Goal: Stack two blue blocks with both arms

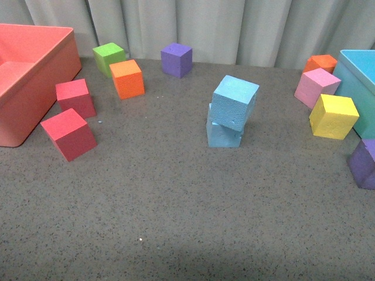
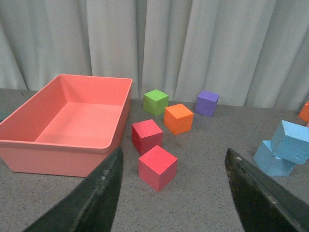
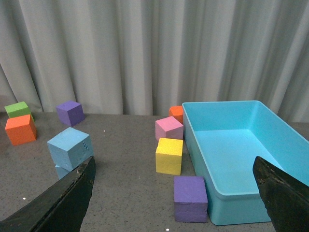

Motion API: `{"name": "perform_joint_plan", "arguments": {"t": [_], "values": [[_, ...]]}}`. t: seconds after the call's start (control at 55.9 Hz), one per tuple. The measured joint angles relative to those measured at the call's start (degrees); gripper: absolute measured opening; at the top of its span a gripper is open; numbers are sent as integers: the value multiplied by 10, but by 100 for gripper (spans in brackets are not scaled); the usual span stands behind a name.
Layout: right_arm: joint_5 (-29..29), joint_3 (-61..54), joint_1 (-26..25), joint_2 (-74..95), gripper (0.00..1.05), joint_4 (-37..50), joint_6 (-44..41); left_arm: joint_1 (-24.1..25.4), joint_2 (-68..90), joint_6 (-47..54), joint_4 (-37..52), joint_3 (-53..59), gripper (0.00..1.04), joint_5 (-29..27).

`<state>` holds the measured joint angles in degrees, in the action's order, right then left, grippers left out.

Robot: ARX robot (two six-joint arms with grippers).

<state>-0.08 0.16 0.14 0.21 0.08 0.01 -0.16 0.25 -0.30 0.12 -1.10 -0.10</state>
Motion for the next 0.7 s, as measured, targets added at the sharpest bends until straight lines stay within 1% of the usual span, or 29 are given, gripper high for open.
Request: {"name": "perform_joint_plan", "arguments": {"t": [0.036,0.054,0.125,0.179,0.268,0.697], "values": [[0,0,0,0,95,0,0,0,0,0,0,0,70,0],[0,0,0,0,95,0,0,0,0,0,0,0,71,0],[0,0,0,0,95,0,0,0,0,0,0,0,86,0],[0,0,0,0,95,0,0,0,0,0,0,0,99,0],[0,0,0,0,95,0,0,0,0,0,0,0,97,0],[0,0,0,0,95,0,0,0,0,0,0,0,98,0]]}}
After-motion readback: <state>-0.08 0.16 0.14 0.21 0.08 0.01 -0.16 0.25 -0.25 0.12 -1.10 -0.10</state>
